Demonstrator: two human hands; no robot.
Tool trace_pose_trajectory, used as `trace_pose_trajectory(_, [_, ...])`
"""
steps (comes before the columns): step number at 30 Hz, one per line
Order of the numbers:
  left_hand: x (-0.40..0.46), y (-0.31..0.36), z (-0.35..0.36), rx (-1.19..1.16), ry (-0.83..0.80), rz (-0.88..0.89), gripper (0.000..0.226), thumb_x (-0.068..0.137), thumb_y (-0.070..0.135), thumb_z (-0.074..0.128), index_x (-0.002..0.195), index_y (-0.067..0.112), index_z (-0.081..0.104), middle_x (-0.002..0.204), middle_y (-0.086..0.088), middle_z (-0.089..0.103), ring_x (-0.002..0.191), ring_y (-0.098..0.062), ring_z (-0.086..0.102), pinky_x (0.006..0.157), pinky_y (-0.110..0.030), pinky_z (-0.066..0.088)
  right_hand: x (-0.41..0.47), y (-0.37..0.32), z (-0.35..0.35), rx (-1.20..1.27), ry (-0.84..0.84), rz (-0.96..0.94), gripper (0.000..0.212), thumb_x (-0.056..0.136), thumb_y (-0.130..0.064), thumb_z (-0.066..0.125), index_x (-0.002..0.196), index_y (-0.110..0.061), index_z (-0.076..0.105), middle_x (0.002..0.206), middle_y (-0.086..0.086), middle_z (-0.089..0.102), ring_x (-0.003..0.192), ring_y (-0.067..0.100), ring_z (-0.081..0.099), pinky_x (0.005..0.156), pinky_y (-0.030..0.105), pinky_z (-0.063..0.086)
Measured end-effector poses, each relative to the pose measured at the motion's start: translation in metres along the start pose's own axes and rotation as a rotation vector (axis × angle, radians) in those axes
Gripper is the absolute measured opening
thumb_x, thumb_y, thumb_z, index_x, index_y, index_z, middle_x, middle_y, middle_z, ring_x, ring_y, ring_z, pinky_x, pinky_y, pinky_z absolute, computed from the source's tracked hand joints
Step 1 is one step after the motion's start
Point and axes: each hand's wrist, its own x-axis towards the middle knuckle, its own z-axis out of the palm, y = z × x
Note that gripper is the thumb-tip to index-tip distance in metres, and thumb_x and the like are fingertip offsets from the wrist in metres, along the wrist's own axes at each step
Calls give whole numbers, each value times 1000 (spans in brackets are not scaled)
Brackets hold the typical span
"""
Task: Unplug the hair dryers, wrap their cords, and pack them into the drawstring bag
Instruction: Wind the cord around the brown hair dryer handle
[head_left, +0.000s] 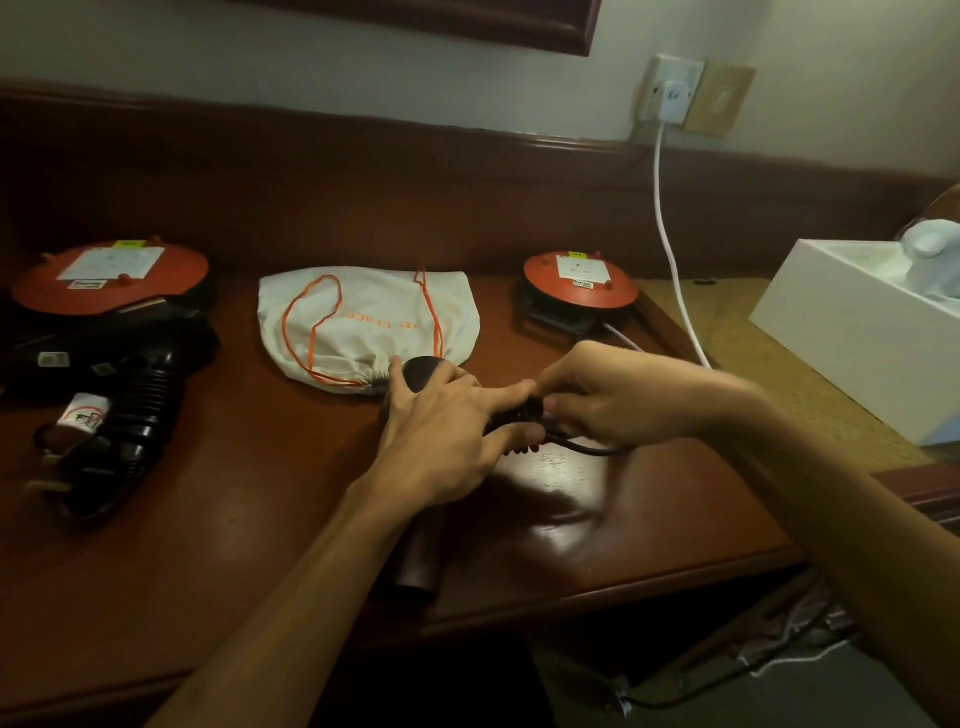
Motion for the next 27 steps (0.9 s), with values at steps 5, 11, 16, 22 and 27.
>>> trace_pose_trajectory(5, [-2,0,1,-61,79,5,34,93,70,42,126,61,46,96,16,58,127,-12,39,114,-64,1,-19,0,5,-104,198,30,19,97,-31,63,81,-22,69,64,-3,67,54,9,64,55,38,57])
trace_pose_trajectory(11, [0,-5,3,-128,157,-25,31,92,67,47,123,62,48,95,20,58,120,-9,40,114,-63,11,-45,7,9,-18,225,-13,16,99,-31,59,107,-36,72,83,-16,70,83,8,67,68,35,56])
trace_pose_trajectory(16, [2,-15,0,-247,209,-86,32,93,63,50,126,63,50,98,21,54,116,-11,41,111,-62,22,-43,11,47,99,247,-124,52,102,-19,53,130,-62,42,70,-29,62,66,6,61,61,21,46])
trace_pose_trajectory(22, [-2,-14,-2,-218,153,-44,61,70,94,35,120,65,53,102,22,63,112,-8,47,107,-64,27,-26,50,77,59,381,-38,33,97,-25,65,122,-45,69,83,-14,74,70,4,64,69,42,56])
trace_pose_trajectory(27, [-13,-15,-1,-299,263,-25,45,68,86,56,103,58,64,85,22,66,99,-5,55,101,-58,39,-11,67,92,-76,444,31,33,91,-56,56,100,-34,78,86,-12,76,77,4,67,70,35,56])
